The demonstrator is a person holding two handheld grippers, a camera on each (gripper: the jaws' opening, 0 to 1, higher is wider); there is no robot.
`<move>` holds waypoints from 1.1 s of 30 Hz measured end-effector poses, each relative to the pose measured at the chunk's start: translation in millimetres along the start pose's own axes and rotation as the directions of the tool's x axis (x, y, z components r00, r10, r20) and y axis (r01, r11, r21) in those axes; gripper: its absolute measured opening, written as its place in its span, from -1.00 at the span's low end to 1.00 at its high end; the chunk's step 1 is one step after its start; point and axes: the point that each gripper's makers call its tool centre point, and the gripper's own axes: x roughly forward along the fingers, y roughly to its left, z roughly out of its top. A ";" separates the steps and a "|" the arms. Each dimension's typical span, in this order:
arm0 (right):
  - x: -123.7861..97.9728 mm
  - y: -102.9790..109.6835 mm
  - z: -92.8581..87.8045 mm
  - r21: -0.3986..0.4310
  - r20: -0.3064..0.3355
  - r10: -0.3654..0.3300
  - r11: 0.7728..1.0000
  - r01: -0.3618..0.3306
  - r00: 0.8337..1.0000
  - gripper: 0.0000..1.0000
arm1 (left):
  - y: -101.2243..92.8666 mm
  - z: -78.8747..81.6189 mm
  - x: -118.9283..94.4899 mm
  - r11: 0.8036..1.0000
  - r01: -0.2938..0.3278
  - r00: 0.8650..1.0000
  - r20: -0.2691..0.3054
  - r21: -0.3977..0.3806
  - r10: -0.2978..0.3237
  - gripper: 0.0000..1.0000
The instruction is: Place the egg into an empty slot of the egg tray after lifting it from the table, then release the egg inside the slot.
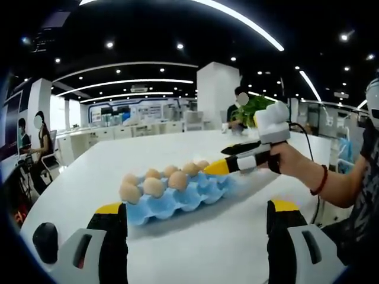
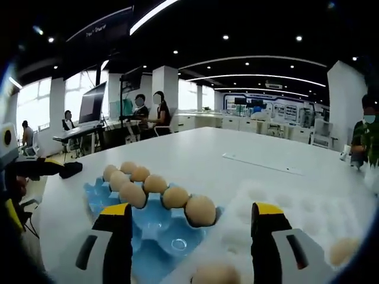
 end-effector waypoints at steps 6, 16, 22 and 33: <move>-5.3 -13.2 -5.1 0.002 -0.015 -0.024 1.000 0.024 1.000 0.71 | -1.4 -1.1 2.1 1.000 0.002 1.000 -0.003 0.001 -0.002 1.00; -12.9 -35.8 -10.6 0.009 -0.026 -0.070 0.997 0.070 0.997 0.70 | -5.0 0.3 8.7 1.000 0.016 1.000 -0.005 0.008 -0.016 1.00; -18.5 -46.6 -12.3 0.017 -0.029 -0.095 0.995 0.095 0.995 0.69 | -6.7 1.0 12.0 1.000 0.025 1.000 -0.004 0.009 -0.025 1.00; -33.2 -68.0 -21.5 0.007 -0.046 -0.138 0.990 0.139 0.989 0.69 | -10.7 -1.4 17.0 0.999 0.038 0.999 -0.014 0.011 -0.037 1.00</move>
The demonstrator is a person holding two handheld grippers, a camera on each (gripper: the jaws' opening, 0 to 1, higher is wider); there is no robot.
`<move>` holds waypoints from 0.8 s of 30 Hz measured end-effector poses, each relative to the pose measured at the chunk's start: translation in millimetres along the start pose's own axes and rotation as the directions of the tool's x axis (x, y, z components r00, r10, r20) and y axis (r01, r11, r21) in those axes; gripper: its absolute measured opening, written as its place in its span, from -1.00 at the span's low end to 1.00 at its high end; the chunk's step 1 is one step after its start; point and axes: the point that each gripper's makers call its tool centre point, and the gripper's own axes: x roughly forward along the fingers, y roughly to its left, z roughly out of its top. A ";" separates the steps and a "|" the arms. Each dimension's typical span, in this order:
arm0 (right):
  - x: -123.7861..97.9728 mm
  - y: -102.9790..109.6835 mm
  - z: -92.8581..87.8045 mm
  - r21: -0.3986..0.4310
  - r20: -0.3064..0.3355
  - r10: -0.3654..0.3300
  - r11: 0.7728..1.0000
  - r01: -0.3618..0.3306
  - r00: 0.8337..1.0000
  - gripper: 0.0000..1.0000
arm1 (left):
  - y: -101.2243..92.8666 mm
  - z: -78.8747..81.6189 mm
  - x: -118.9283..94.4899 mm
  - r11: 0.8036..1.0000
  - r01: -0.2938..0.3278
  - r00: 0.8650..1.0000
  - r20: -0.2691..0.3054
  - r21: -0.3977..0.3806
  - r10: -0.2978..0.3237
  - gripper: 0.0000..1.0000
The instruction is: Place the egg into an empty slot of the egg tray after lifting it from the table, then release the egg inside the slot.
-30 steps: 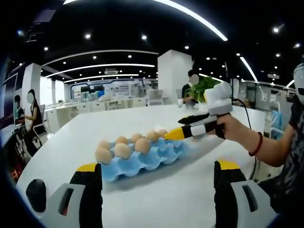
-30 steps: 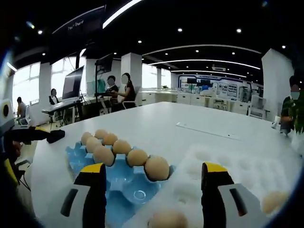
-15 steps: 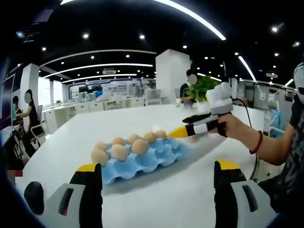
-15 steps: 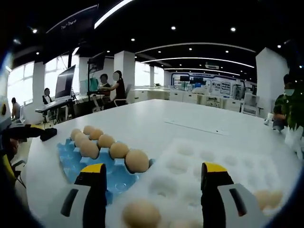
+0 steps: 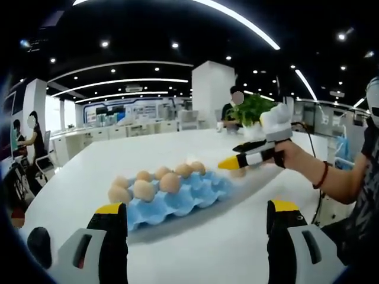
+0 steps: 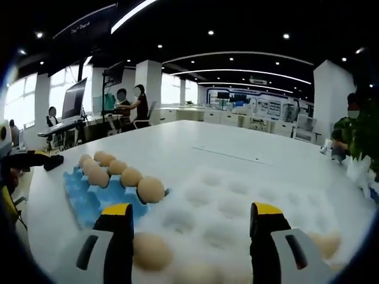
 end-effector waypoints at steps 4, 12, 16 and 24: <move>-4.6 -4.0 -0.1 0.030 0.010 0.004 1.000 -0.004 1.000 0.69 | -1.0 -0.1 1.5 1.000 0.005 1.000 -0.003 0.002 -0.005 1.00; -10.9 -12.4 -0.3 0.057 0.015 0.001 0.998 -0.002 1.000 0.63 | -4.6 -0.6 5.6 1.000 0.013 1.000 -0.004 0.001 -0.013 1.00; -14.5 -26.9 0.7 0.056 0.017 -0.039 0.998 0.038 0.999 0.59 | -5.1 -1.5 7.0 1.000 0.015 1.000 -0.008 0.003 -0.015 1.00; -27.6 -48.9 -2.5 0.072 0.020 -0.099 0.993 0.097 0.995 0.55 | -6.6 -2.3 8.9 1.000 0.020 1.000 -0.009 0.002 -0.020 1.00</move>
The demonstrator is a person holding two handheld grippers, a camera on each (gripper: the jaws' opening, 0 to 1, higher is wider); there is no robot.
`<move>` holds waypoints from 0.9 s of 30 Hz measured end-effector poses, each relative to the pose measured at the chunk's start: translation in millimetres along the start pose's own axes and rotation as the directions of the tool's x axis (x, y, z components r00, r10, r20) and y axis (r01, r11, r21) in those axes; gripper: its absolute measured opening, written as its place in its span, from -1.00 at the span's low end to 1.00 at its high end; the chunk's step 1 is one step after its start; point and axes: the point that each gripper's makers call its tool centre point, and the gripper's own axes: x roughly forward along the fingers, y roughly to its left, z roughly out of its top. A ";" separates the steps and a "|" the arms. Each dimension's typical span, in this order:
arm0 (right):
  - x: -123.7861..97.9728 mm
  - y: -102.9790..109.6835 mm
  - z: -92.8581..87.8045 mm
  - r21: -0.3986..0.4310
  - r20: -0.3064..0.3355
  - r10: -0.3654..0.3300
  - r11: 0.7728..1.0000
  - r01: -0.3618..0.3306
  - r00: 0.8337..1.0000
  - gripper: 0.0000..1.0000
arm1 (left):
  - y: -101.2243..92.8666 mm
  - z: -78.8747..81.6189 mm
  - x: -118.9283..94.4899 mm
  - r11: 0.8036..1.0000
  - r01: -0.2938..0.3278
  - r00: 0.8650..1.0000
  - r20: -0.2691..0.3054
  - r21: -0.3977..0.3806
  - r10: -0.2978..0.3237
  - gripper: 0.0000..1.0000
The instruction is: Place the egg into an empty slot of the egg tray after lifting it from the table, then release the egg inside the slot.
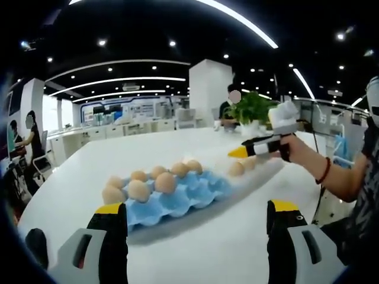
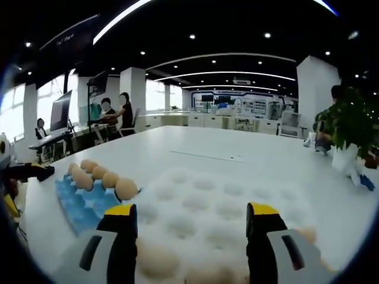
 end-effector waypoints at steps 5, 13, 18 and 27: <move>-4.5 -10.8 -2.6 0.003 -0.003 -0.026 1.000 0.026 1.000 0.55 | -1.4 -0.2 2.2 1.000 0.004 1.000 -0.001 -0.003 -0.004 1.00; -8.8 -25.9 -6.8 0.000 -0.019 -0.054 0.999 0.054 0.998 0.53 | -4.3 0.4 5.7 1.000 0.011 1.000 0.000 -0.001 -0.011 1.00; -12.2 -34.7 -11.0 0.003 -0.031 -0.075 0.997 0.075 0.997 0.52 | -4.5 -0.4 7.4 1.000 0.013 1.000 -0.003 0.000 -0.013 1.00; -15.1 -46.5 -15.4 0.011 -0.038 -0.109 0.994 0.110 0.993 0.38 | -3.2 -0.5 8.4 1.000 0.013 1.000 -0.003 -0.002 -0.013 1.00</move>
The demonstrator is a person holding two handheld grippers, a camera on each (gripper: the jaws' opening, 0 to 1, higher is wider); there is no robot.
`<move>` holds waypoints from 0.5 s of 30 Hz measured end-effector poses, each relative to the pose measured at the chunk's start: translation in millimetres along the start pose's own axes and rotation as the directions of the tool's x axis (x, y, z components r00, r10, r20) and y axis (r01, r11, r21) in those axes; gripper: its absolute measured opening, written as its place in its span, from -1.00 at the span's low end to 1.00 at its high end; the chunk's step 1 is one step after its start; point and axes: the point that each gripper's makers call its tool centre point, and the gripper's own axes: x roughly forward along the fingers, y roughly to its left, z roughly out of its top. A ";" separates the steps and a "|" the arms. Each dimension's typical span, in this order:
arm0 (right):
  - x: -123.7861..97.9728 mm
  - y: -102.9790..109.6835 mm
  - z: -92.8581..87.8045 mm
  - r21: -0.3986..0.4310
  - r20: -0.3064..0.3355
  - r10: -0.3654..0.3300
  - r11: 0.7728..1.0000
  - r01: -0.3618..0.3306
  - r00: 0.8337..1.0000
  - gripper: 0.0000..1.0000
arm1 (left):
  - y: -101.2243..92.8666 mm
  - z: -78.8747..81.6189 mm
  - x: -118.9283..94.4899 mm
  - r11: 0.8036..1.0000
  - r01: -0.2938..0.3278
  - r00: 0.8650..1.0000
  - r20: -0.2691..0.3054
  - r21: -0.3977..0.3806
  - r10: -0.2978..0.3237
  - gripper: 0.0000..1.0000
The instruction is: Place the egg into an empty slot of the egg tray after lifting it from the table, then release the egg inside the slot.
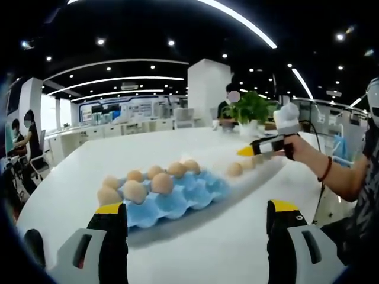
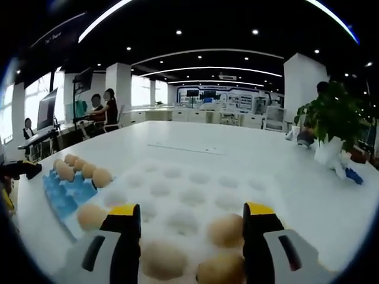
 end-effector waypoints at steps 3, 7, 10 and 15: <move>-1.6 -6.2 -3.7 -0.006 -0.008 -0.022 1.000 0.022 1.000 0.28 | 0.0 -1.1 0.8 1.000 0.001 1.000 -0.002 -0.002 -0.001 1.00; -3.7 -13.7 -3.3 0.049 0.005 -0.031 0.998 0.031 0.999 0.20 | -0.2 -2.1 1.4 1.000 0.002 1.000 -0.003 -0.005 -0.002 1.00; -6.1 -20.0 -4.9 0.058 -0.002 -0.058 0.997 0.058 0.998 0.13 | 0.7 -2.3 1.1 1.000 0.001 1.000 -0.006 -0.003 -0.001 1.00; -3.7 -24.3 -5.1 0.053 -0.025 -0.068 0.996 0.070 0.997 0.01 | 2.5 -0.3 0.7 1.000 -0.001 1.000 0.001 -0.004 0.001 1.00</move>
